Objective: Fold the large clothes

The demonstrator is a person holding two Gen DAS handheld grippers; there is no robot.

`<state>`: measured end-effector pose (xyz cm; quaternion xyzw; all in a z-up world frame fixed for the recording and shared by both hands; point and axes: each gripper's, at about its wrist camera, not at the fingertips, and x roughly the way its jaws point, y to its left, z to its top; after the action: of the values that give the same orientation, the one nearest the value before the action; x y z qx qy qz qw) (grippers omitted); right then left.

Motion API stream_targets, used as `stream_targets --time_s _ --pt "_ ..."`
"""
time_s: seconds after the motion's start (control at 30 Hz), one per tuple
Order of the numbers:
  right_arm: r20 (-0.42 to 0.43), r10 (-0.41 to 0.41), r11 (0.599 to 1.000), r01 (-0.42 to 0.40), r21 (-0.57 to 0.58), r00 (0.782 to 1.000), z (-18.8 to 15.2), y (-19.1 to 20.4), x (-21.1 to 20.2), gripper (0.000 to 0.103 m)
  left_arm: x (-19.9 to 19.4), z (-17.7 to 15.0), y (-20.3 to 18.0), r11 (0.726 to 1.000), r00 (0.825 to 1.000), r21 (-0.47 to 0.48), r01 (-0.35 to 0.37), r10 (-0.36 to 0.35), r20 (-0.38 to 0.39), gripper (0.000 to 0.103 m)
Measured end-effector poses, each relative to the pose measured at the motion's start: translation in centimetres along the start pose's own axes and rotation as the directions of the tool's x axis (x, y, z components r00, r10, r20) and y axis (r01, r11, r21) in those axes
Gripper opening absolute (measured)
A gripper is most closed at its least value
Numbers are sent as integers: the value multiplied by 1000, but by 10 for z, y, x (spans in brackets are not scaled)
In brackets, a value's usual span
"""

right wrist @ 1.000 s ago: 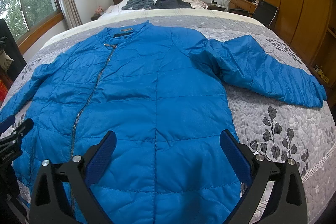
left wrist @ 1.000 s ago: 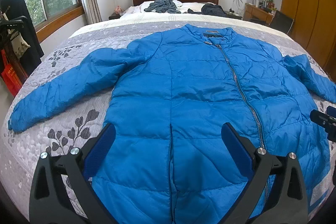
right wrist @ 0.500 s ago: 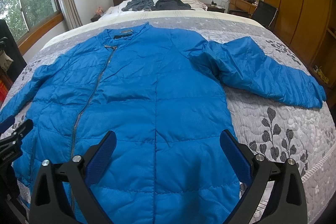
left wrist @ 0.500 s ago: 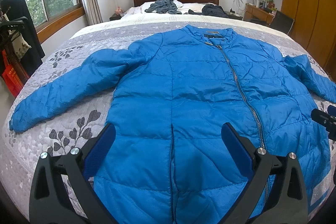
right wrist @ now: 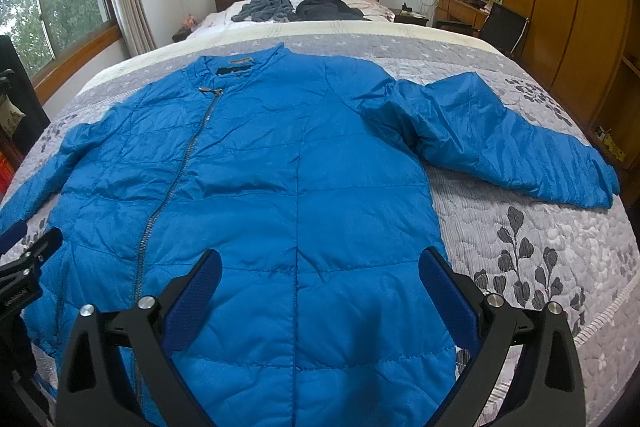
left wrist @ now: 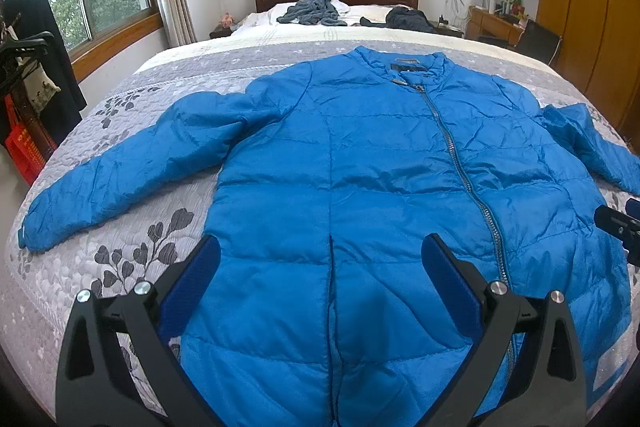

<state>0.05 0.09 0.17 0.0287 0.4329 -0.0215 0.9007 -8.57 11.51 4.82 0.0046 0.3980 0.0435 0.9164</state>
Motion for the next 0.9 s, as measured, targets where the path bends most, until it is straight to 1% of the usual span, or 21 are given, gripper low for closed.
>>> stream_targets --time_s 0.37,0.67,0.73,0.8,0.87,0.9 --pt "10 -7 1000 7 -5 1000 0 2 -1 99 0 -1 2 1000 1000 10 -6 6 -2 100" --pt "27 -15 1000 15 1 1000 0 -4 -2 99 6 1 -8 999 1000 33 8 -7 -26 100" --pt "36 -16 1000 16 12 999 1 -9 -2 99 9 3 -12 999 999 36 34 -33 -35 100" --pt "45 -17 1000 16 25 999 2 -17 -3 99 13 7 -15 996 995 25 91 -90 -46 100" --pt "29 4 999 -5 54 1000 5 -33 -1 99 18 13 -20 991 989 5 136 -135 -62 100" --pt "15 15 997 -16 73 1000 7 -43 1 99 21 16 -24 990 987 2 144 -144 -71 100"
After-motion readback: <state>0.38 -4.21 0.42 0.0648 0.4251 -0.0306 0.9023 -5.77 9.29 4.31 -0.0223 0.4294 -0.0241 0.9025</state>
